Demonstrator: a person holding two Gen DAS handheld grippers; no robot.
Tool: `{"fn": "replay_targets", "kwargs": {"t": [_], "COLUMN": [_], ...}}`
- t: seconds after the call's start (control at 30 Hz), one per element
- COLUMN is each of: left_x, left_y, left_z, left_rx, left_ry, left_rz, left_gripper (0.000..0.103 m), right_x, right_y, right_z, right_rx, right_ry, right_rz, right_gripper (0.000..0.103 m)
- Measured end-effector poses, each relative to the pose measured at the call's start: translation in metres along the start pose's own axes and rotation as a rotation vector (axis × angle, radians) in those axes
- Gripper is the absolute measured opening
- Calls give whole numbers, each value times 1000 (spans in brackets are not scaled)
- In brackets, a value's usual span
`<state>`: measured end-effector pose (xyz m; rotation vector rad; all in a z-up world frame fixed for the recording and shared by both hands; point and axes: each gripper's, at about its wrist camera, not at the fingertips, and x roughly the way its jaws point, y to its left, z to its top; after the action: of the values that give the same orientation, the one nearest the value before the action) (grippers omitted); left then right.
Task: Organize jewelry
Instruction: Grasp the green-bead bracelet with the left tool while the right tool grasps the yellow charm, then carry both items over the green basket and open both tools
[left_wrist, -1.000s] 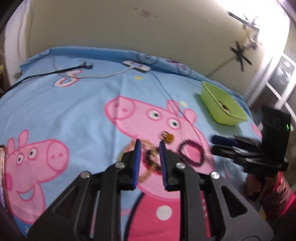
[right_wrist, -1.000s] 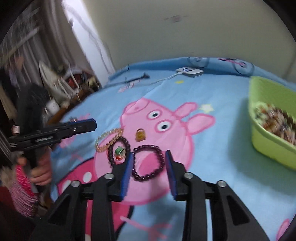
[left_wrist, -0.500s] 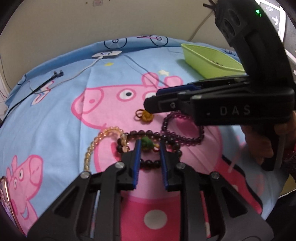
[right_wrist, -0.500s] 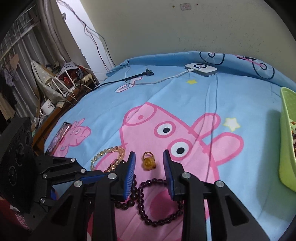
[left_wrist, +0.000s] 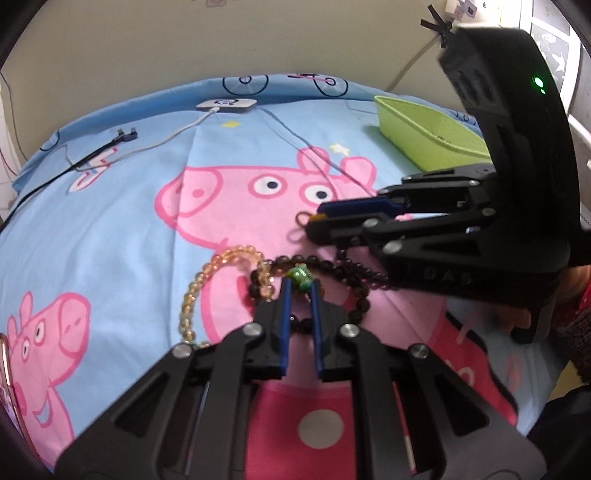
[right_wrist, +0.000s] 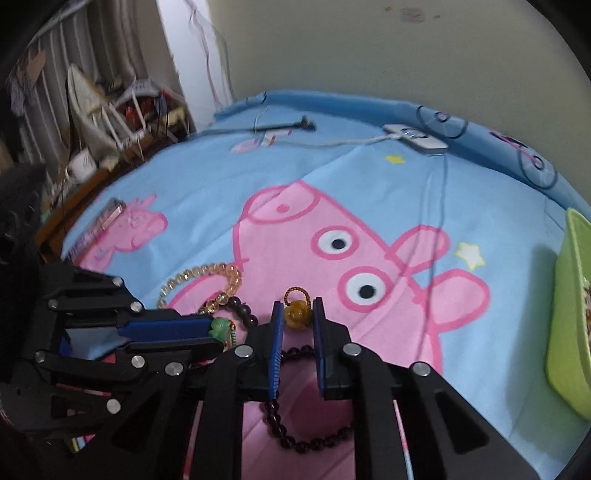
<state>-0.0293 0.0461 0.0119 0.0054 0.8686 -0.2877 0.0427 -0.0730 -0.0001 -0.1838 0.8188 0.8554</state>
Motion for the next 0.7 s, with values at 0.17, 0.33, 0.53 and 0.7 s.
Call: {"fn": "replay_targets", "kwargs": {"t": [0.17,0.33,0.53,0.7], "left_x": [-9,-4,21,43], "left_y": [-16,-49,-100,-133], "left_z": [15,41,90,141], "left_rx": [8,56,129,125], "left_ry": [-30,-44,-47,-53], "left_rz": [-64,-155,-232,-290], "left_gripper": [10,10,10,10], "right_x": [-40,-79,-144,-182], "right_y": [-26,-55,-108,-167], "right_z": [-13,-38,-60,-67], "right_rx": [110,193,322,464], "right_ry": [-71,-109,-283,-405], "right_rz": [44,40,-27,-90], "right_gripper": [0,0,0,0]}}
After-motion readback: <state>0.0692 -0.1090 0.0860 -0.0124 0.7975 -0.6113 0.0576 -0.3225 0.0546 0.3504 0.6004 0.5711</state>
